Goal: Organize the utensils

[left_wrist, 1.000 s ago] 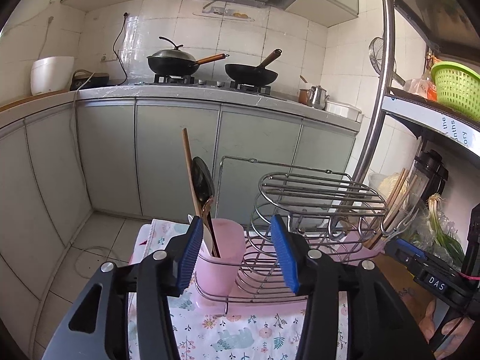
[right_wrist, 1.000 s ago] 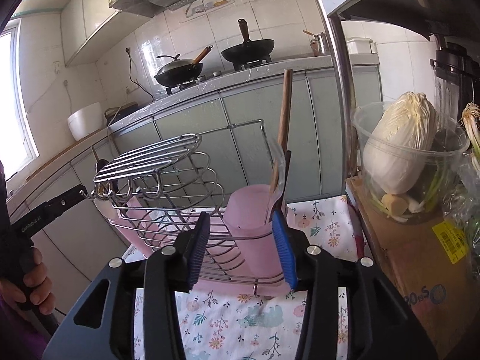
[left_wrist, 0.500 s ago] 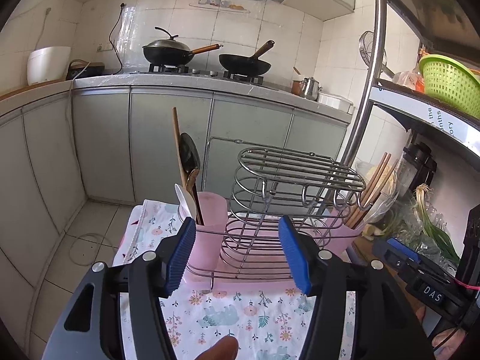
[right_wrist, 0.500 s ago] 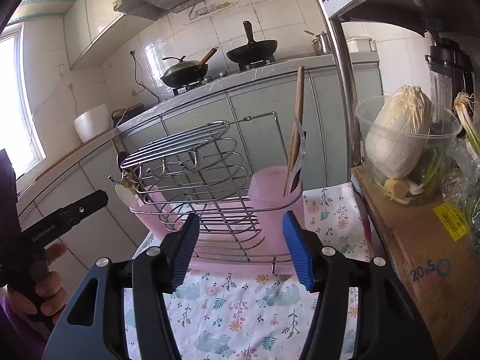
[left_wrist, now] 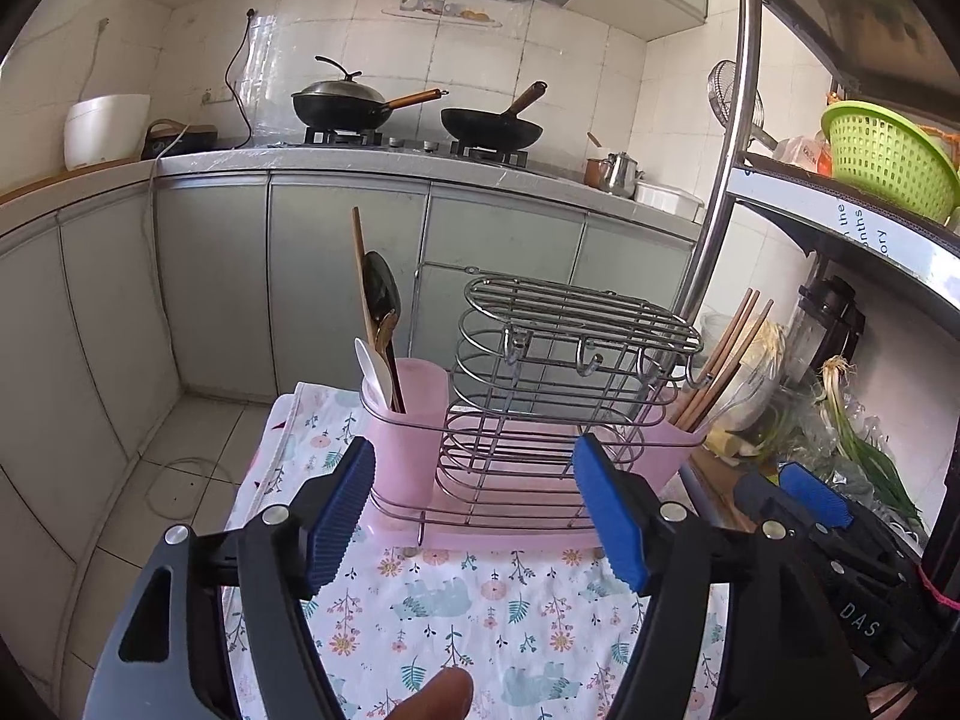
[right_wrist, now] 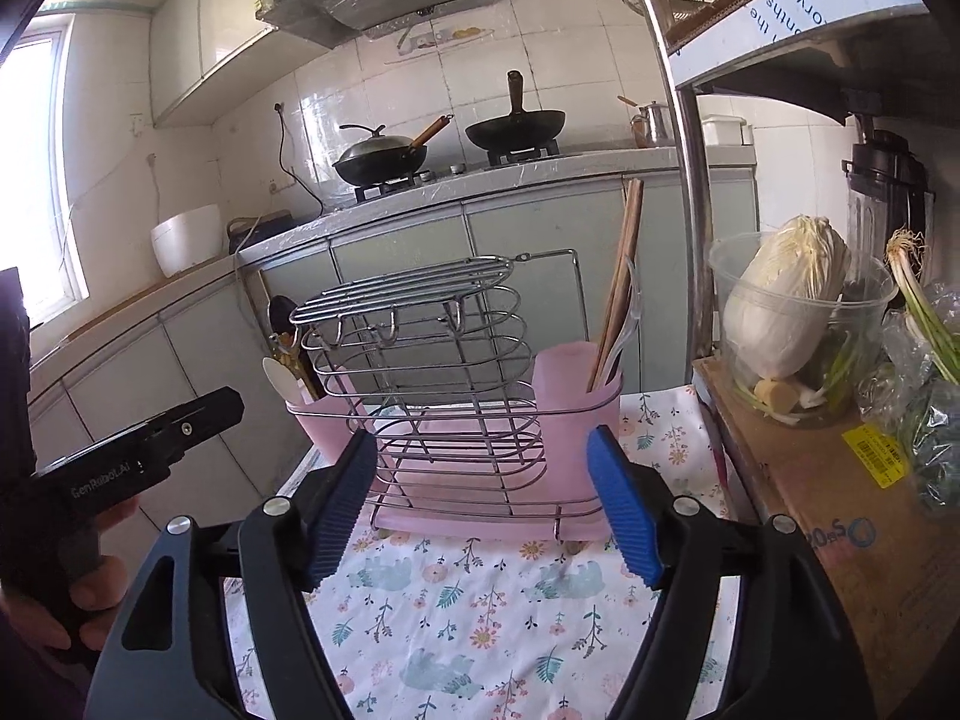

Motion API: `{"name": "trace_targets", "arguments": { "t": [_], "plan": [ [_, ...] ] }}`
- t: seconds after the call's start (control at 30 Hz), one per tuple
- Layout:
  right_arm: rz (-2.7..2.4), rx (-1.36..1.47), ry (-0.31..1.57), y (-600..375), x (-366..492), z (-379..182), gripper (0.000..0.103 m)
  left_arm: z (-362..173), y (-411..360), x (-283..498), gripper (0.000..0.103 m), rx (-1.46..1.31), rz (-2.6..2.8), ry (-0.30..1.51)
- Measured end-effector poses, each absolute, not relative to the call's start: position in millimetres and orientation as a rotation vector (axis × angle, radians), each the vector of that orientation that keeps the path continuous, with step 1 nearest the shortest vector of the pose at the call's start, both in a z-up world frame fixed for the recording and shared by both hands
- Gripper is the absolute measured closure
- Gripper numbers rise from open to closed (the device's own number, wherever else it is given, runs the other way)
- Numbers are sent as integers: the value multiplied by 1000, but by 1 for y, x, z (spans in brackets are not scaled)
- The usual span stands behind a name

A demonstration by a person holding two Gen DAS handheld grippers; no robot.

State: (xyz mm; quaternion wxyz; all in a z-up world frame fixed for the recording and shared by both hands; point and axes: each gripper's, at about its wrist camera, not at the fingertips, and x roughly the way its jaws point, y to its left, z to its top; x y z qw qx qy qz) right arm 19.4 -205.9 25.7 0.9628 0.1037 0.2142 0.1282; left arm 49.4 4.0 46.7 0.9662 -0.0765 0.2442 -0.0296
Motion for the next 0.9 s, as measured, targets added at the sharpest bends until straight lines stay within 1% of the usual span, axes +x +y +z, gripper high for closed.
{"name": "trace_targets", "arguments": {
  "t": [0.3,0.9],
  "plan": [
    [225,214,437,-203,8,22,29,42,-2,37,35,-143,-59,527],
    [216,192,443,-200,2,20,29,40,-13,25,35,-115,-56,524]
  ]
}}
